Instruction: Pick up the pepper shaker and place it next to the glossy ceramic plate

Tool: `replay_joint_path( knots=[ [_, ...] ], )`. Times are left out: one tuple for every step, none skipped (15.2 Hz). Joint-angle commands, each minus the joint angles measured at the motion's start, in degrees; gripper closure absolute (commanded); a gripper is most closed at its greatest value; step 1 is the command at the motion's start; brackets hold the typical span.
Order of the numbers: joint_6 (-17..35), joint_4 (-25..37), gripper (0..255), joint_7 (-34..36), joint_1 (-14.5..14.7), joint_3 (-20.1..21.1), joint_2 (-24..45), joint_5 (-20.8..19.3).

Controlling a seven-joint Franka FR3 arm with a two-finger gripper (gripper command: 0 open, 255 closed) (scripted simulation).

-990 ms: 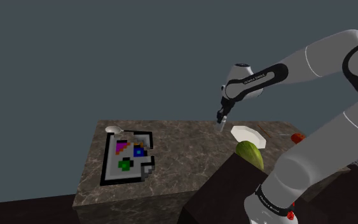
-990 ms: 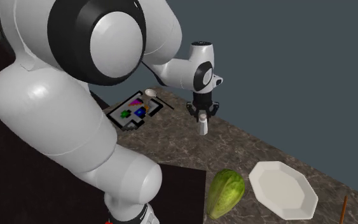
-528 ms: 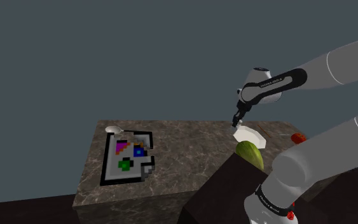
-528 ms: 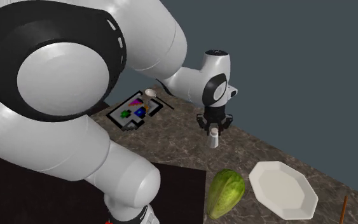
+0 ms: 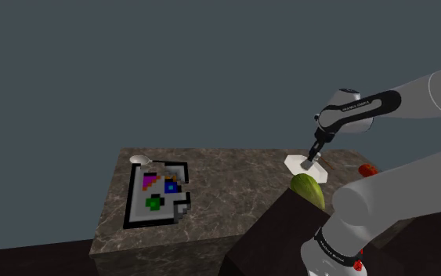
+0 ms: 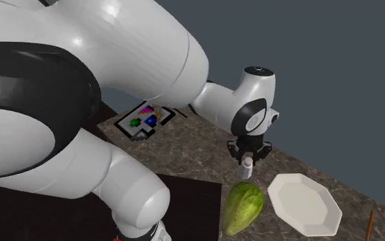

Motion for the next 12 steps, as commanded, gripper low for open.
replay_joint_path(
  knots=[
    [-0.1,0.0,255,-3.3,-1.8,-2.4,-0.5,-1.2],
    [-0.1,0.2,255,-4.9,-2.6,-3.6,-0.7,-1.8],
    [-0.1,0.4,255,-6.5,-3.4,-4.9,-0.7,-2.2],
    [-0.1,0.7,255,-8.1,-4.1,-6.1,-0.6,-2.7],
    [-0.1,1.1,255,-9.8,-4.8,-7.4,-0.5,-3.0],
    [-0.1,1.5,255,-11.5,-5.4,-8.7,-0.3,-3.3],
    [0.0,2.1,255,-13.2,-5.9,-10.1,0.0,-3.5],
    [0.0,2.7,255,-15.0,-6.4,-11.4,0.3,-3.7],
    [0.1,3.3,255,-16.7,-6.7,-12.8,0.8,-3.8],
    [0.2,4.1,255,-18.5,-7.0,-14.2,1.3,-3.8],
    [0.3,4.9,255,-20.3,-7.2,-15.7,1.8,-3.7],
    [0.4,5.7,255,-22.2,-7.3,-17.2,2.5,-3.5]
  ],
)
